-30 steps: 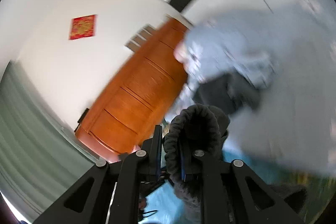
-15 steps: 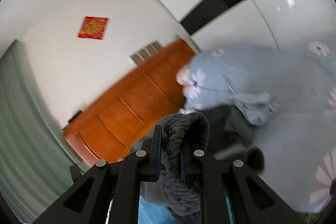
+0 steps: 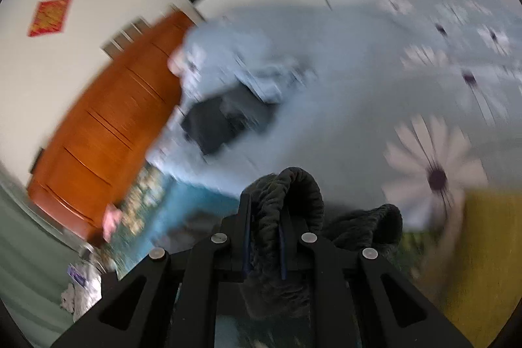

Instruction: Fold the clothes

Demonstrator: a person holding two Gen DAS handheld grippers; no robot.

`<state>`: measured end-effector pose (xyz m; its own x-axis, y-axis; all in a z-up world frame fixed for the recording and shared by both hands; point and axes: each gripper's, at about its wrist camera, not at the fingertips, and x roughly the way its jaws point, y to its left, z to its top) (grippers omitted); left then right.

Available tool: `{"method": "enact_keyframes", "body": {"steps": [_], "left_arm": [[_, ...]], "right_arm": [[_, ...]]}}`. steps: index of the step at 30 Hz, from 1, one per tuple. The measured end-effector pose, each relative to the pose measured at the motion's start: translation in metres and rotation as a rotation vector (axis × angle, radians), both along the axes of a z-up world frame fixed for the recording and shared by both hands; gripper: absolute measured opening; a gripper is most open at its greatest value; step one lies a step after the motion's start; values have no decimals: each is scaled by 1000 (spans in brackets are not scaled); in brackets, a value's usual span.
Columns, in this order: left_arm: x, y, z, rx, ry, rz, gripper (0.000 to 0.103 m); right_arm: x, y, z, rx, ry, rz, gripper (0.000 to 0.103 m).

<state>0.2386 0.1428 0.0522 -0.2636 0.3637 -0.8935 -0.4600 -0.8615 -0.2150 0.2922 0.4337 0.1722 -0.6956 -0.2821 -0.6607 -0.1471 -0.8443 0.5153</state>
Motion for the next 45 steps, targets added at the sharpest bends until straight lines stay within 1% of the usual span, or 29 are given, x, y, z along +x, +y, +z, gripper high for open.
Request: {"method": "enact_keyframes", "body": {"steps": [2, 4, 6, 7, 9, 11, 12, 14, 15, 18, 20, 21, 22, 24, 26, 29, 30, 31, 33, 34, 35, 37, 39, 41, 42, 44, 45], "left_arm": [[-4, -4, -10, 3, -55, 24, 14], [-9, -14, -13, 11, -89, 45, 21], [-9, -22, -10, 29, -105, 64, 38], [-9, -26, -8, 39, -114, 73, 42], [-7, -39, -7, 87, -152, 114, 52], [-10, -51, -5, 120, -158, 170, 52], [-18, -63, -3, 134, -158, 217, 52], [-38, -87, 2, 130, -137, 302, 52], [-50, -101, 5, 116, -113, 360, 52], [-88, -143, 9, 108, -87, 508, 54], [-109, -174, 5, 136, -112, 606, 55], [-120, -192, 2, 155, -131, 656, 56], [-125, -203, -3, 168, -156, 688, 56], [-136, -225, -13, 193, -204, 751, 56], [-147, -242, -23, 204, -246, 804, 56], [-158, -252, -35, 198, -302, 851, 57], [-163, -253, -40, 197, -321, 869, 57], [-166, -254, -45, 201, -337, 880, 57], [-175, -254, -57, 203, -376, 900, 57], [-178, -255, -62, 213, -392, 912, 57], [-180, -256, -67, 240, -405, 922, 57], [-184, -260, -75, 304, -442, 946, 57], [-186, -264, -84, 376, -488, 974, 57], [-190, -268, -91, 401, -521, 1002, 57], [-191, -270, -95, 413, -537, 1016, 57], [-196, -272, -103, 421, -560, 1034, 57], [-197, -272, -104, 434, -559, 1034, 57]], "right_arm": [[13, -3, -29, 8, -88, 0, 14], [27, -5, -56, 8, -169, -5, 14], [41, -6, -80, 5, -237, -17, 14], [46, -6, -87, 10, -262, -22, 14], [56, -7, -101, 21, -312, -30, 14], [65, -10, -110, 37, -353, -16, 14], [67, -13, -112, 59, -371, -1, 14], [70, -21, -111, 109, -388, 30, 15], [71, -24, -107, 128, -390, 43, 16], [76, -27, -94, 175, -396, 59, 17], [82, -26, -85, 210, -403, 48, 20], [85, -25, -77, 227, -404, 41, 24], [88, -24, -71, 240, -404, 38, 29], [92, -24, -56, 284, -398, 32, 34], [90, -27, -42, 328, -380, 27, 35], [69, -36, -33, 351, -343, 55, 36], [58, -42, -33, 355, -330, 74, 37], [46, -47, -35, 349, -317, 95, 42], [14, -62, -51, 314, -307, 166, 49], [-1, -69, -61, 294, -310, 203, 49], [-17, -77, -72, 275, -312, 242, 49], [-49, -90, -96, 265, -346, 296, 53], [-78, -98, -119, 297, -395, 326, 54], [-97, -102, -137, 315, -444, 354, 54], [-104, -102, -147, 321, -482, 365, 55], [-108, -103, -159, 330, -529, 383, 55], [-108, -104, -163, 331, -545, 395, 55]]}}
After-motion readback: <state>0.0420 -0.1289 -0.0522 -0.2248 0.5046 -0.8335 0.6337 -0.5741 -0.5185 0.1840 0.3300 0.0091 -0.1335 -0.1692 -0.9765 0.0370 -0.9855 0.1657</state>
